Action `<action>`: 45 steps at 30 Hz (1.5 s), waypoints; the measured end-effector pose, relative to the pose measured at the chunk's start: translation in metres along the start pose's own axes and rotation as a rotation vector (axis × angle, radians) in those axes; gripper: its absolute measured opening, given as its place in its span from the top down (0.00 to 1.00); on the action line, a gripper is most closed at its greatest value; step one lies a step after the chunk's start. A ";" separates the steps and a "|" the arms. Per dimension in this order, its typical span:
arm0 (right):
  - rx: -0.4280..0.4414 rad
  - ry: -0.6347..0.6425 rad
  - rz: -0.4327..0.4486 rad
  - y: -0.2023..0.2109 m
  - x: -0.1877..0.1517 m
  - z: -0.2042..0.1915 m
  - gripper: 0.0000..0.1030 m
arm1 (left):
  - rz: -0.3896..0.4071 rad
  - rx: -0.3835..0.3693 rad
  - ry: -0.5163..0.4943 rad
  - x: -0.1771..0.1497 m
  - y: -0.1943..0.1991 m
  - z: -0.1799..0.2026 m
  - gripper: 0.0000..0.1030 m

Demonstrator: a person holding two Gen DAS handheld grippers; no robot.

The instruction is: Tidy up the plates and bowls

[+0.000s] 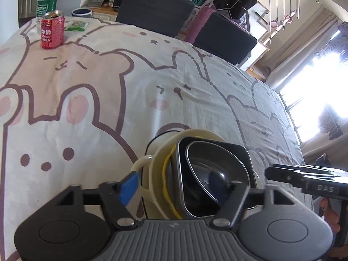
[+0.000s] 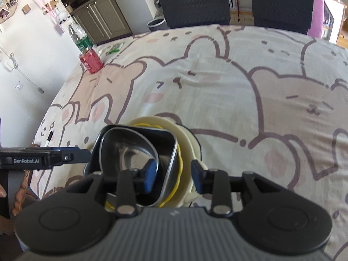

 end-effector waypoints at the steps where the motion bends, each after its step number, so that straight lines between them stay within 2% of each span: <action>1: 0.002 0.000 0.010 0.003 0.000 0.000 0.50 | 0.005 0.006 -0.002 0.000 0.002 0.000 0.20; 8: -0.036 0.014 0.089 0.028 0.003 0.003 0.30 | 0.079 0.044 -0.037 0.008 0.030 0.010 0.01; 10: -0.039 0.021 0.115 0.038 0.003 0.000 0.18 | 0.105 0.051 -0.055 0.010 0.042 0.018 0.00; 16: -0.103 0.089 0.225 0.076 0.001 -0.012 0.07 | 0.154 0.102 -0.112 0.009 0.074 0.046 0.00; 19: -0.089 0.088 0.284 0.100 -0.004 -0.013 0.01 | 0.210 0.097 -0.144 0.008 0.098 0.066 0.00; 25: -0.094 0.105 0.388 0.143 -0.019 -0.018 0.01 | 0.320 0.112 -0.198 -0.007 0.143 0.098 0.00; 31: -0.070 0.106 0.467 0.172 -0.045 -0.025 0.00 | 0.399 0.123 -0.237 -0.036 0.172 0.104 0.00; 34: -0.078 0.086 0.505 0.178 -0.061 -0.025 0.00 | 0.444 0.104 -0.255 -0.050 0.182 0.103 0.00; 38: -0.116 0.062 0.559 0.180 -0.084 -0.024 0.00 | 0.476 0.097 -0.271 -0.069 0.182 0.095 0.00; 45: -0.164 0.032 0.620 0.171 -0.116 -0.023 0.00 | 0.517 0.175 -0.288 -0.095 0.162 0.070 0.00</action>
Point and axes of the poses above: each gripper's, at about its wrist camera, not at the fingertips, and y roughly against the way its jaws point, z to its right, x to its top, the point moved 7 cm from there along -y, roughly the way its jaws point, and after that the axes turned 1 degree about -y, right-handed, at the moved point
